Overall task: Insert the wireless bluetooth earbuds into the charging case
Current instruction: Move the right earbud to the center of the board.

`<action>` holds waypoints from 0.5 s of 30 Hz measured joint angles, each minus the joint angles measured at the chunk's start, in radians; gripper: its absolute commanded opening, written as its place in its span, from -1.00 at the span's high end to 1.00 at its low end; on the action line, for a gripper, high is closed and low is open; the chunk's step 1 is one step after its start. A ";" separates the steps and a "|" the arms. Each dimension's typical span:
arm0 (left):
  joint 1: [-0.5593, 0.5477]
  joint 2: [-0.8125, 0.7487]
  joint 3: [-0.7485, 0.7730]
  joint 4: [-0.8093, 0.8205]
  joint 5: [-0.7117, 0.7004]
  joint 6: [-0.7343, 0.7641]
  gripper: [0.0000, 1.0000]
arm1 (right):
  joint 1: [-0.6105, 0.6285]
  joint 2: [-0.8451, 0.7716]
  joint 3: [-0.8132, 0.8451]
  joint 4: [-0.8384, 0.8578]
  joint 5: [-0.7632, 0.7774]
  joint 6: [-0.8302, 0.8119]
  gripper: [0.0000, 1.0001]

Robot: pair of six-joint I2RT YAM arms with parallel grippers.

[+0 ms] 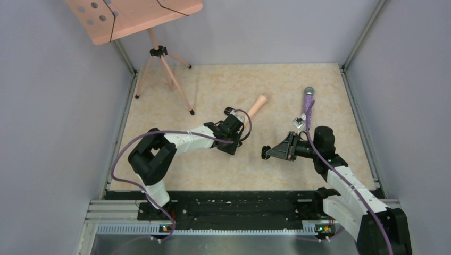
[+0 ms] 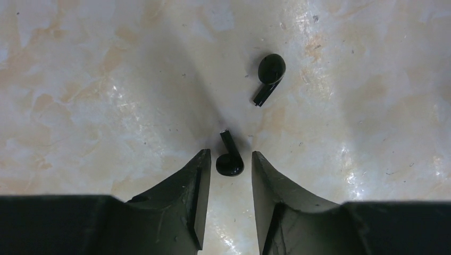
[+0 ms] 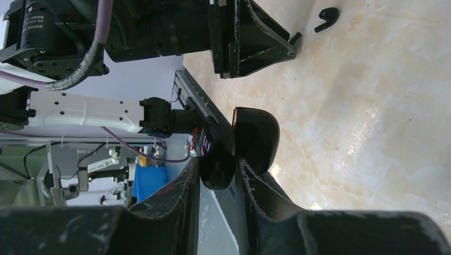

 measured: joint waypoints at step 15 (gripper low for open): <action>-0.004 0.023 0.052 -0.050 0.001 0.005 0.67 | 0.000 -0.013 0.000 -0.005 0.006 0.000 1.00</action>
